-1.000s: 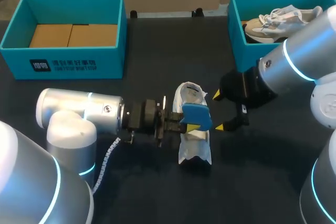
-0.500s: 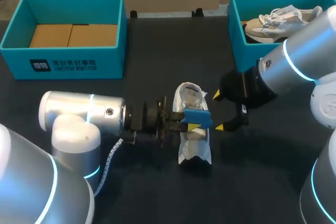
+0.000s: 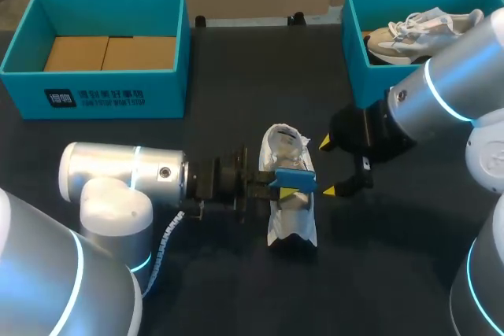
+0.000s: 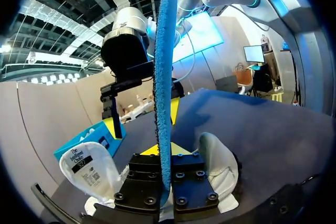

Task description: Take the shoe out of the shoebox, open the shoe tongue, remove and reinsert the insole, then place the shoe into the shoebox

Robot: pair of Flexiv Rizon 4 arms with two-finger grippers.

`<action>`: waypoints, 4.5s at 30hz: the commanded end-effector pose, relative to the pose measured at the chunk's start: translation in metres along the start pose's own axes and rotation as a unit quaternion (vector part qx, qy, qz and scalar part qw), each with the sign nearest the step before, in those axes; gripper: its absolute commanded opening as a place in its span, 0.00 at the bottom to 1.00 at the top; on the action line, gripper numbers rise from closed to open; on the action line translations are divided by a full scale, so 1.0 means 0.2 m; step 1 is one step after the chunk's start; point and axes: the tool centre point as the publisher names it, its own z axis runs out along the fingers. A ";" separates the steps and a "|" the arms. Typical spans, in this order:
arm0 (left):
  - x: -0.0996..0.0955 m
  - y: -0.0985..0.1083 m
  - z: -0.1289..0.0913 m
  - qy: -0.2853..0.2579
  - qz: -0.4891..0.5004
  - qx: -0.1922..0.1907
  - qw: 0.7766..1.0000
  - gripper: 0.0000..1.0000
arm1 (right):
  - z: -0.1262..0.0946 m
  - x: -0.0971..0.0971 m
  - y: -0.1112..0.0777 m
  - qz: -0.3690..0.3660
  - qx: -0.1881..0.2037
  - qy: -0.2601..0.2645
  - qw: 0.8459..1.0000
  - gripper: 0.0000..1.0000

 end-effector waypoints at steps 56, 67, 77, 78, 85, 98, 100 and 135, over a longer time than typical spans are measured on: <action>-0.03 0.01 -0.04 0.000 -0.005 -0.038 0.999 0.43 | 0.01 0.00 0.00 0.000 0.000 -0.001 1.000 1.00; 0.00 -0.05 -0.07 0.003 -0.001 -0.042 0.999 0.39 | 0.01 0.00 0.00 0.000 0.000 -0.001 1.000 1.00; 0.05 -0.04 -0.07 0.011 -0.007 -0.056 0.998 0.00 | 0.01 0.00 0.00 0.000 0.000 -0.001 1.000 1.00; 0.05 -0.03 -0.06 0.012 -0.009 -0.060 0.998 0.00 | 0.01 0.00 0.00 0.000 0.000 -0.001 1.000 1.00; 0.06 0.00 -0.05 0.025 -0.012 -0.078 0.997 0.00 | 0.01 0.00 0.00 0.000 0.000 -0.001 1.000 1.00; 0.03 0.12 -0.03 0.037 0.010 -0.097 0.995 0.00 | 0.01 0.00 0.00 0.000 0.000 -0.001 1.000 1.00; 0.02 0.14 -0.02 0.034 0.011 -0.097 0.995 0.00 | 0.01 0.00 0.00 0.000 0.000 -0.001 1.000 1.00; 0.06 0.01 -0.04 0.033 0.019 -0.074 0.997 0.00 | 0.01 0.00 0.00 0.000 0.000 -0.001 1.000 1.00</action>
